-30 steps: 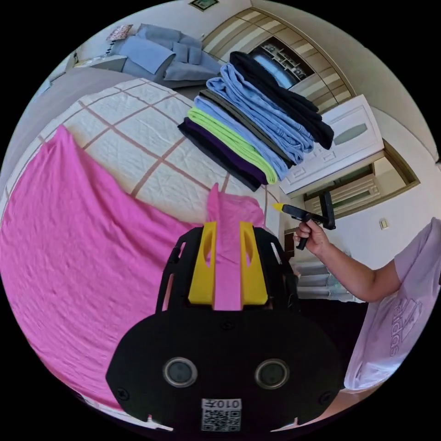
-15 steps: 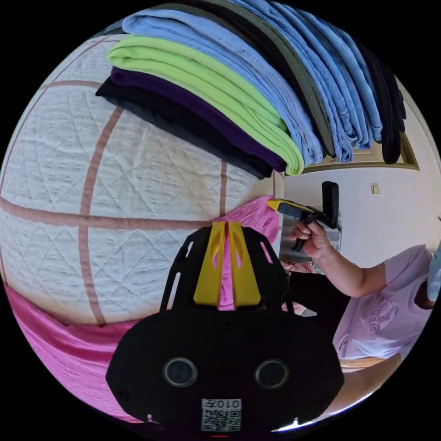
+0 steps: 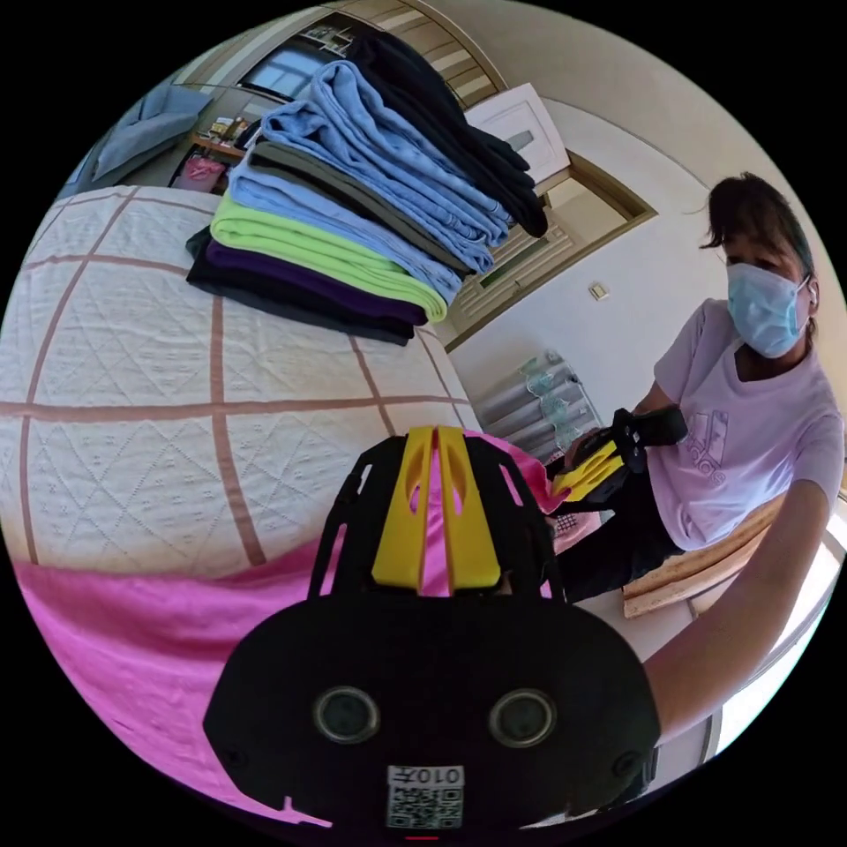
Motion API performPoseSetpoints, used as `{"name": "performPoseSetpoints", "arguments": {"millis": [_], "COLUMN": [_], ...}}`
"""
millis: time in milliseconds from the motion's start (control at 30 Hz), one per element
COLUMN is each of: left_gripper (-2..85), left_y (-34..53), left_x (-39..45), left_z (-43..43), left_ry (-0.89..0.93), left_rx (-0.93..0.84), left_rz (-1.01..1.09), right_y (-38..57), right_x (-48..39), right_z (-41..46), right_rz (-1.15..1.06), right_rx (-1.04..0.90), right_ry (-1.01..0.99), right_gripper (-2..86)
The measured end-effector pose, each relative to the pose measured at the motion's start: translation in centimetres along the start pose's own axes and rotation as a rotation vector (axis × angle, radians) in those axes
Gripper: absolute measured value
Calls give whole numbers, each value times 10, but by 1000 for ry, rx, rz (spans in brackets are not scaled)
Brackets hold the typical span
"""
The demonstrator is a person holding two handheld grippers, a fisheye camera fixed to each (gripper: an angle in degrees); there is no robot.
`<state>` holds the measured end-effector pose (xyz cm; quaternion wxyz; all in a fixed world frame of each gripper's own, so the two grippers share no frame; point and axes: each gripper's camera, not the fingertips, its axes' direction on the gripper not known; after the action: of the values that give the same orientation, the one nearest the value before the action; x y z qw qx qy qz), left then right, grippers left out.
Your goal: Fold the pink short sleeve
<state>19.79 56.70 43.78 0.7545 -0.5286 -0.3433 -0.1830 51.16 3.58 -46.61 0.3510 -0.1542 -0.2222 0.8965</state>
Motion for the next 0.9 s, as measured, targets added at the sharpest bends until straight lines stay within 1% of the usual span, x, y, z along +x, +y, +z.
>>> {"name": "performPoseSetpoints", "arguments": {"millis": [67,167,300,433,567,633,700,767,800,833,900], "left_gripper": [-1,-1,-1,-1,2,4,7,10,12,14,22], "left_y": [11,31,58,72,81,84,92,98,102,104,110], "left_x": [4,6,-4,-8,-19,-24,-31,-33,-32,-31,-24], "left_z": [-6,-6,0,2,8,7,4,-1,-6,-9,-26], "left_ry": [13,-21,-35,-66,-113,-132,-121,-121,-131,-136,-194], "left_rx": [16,-24,-48,-54,-129,-156,-173,-171,-144,-119,21], "left_rz": [48,85,56,42,-7,-33,-81,-118,-143,-158,-224], "right_y": [-2,-3,-2,-10,-18,-19,-16,-13,-9,1,23], "right_x": [-26,-57,-89,-121,-135,-137,-136,-132,-127,-119,-105], "right_z": [10,30,55,63,89,108,107,102,93,76,47], "right_rz": [-35,-71,-112,-175,-200,-188,-205,-220,-216,-214,-195], "right_rx": [-29,-109,-199,-203,-246,-298,-256,-249,-251,-192,-71], "right_ry": [-30,-32,-84,-82,-88,-141,-157,-252,-367,-489,-525], "right_gripper": [37,38,39,39,40,46,57,65,64,60,56]}}
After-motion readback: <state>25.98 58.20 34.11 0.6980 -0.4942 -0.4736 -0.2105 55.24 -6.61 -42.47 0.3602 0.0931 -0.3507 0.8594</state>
